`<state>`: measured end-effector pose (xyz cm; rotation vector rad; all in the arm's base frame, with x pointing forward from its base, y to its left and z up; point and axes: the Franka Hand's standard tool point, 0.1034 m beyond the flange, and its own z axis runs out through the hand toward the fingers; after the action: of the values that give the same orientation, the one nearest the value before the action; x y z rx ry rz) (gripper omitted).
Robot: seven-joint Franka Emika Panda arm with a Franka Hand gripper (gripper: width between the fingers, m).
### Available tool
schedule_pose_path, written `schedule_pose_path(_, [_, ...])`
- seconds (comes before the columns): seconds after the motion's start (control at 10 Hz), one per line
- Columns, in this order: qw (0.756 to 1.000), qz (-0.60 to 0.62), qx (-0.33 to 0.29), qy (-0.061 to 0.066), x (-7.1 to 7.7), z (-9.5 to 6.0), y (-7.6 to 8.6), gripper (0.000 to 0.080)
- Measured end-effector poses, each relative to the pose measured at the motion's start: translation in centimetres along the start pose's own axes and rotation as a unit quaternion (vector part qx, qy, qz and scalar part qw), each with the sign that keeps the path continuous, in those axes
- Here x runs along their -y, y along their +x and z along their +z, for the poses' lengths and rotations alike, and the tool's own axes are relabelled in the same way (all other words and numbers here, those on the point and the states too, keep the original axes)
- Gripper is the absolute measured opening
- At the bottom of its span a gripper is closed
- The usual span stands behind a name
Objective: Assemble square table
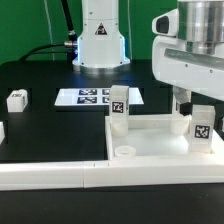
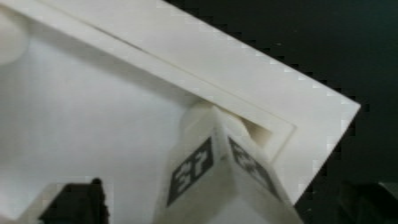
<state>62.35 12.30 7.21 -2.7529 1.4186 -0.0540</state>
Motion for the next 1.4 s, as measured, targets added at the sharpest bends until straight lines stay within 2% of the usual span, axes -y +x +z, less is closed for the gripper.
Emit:
schedule_pose_path(0.2, [0.991,-0.133,-0.014,-0.004,0.24,0.13,-0.09,0.0648])
schedule_pose_path(0.3, [0.992,-0.125,-0.014,-0.004,0.22,0.12,0.0,0.0648])
schedule_pose_path(0.4, [0.994,-0.109,-0.014,-0.003,0.23,0.12,-0.02,0.0526])
schedule_pose_path(0.5, [0.994,-0.104,-0.014,-0.003,0.22,0.12,-0.02,0.0526])
schedule_pose_path(0.6, [0.998,-0.069,-0.013,-0.002,0.24,0.13,-0.06,0.0369])
schedule_pose_path(0.7, [0.999,-0.029,-0.014,-0.002,0.24,0.13,-0.08,0.0288])
schedule_pose_path(1.0, [0.997,0.07,-0.012,0.001,0.22,0.15,-0.03,0.0288])
schedule_pose_path(1.1, [0.988,0.155,-0.004,0.006,0.04,0.13,0.46,0.0288])
schedule_pose_path(1.2, [0.976,0.217,0.006,0.011,-0.06,0.12,0.67,0.0288])
schedule_pose_path(1.4, [0.922,0.385,0.03,0.025,0.36,0.14,0.32,0.029])
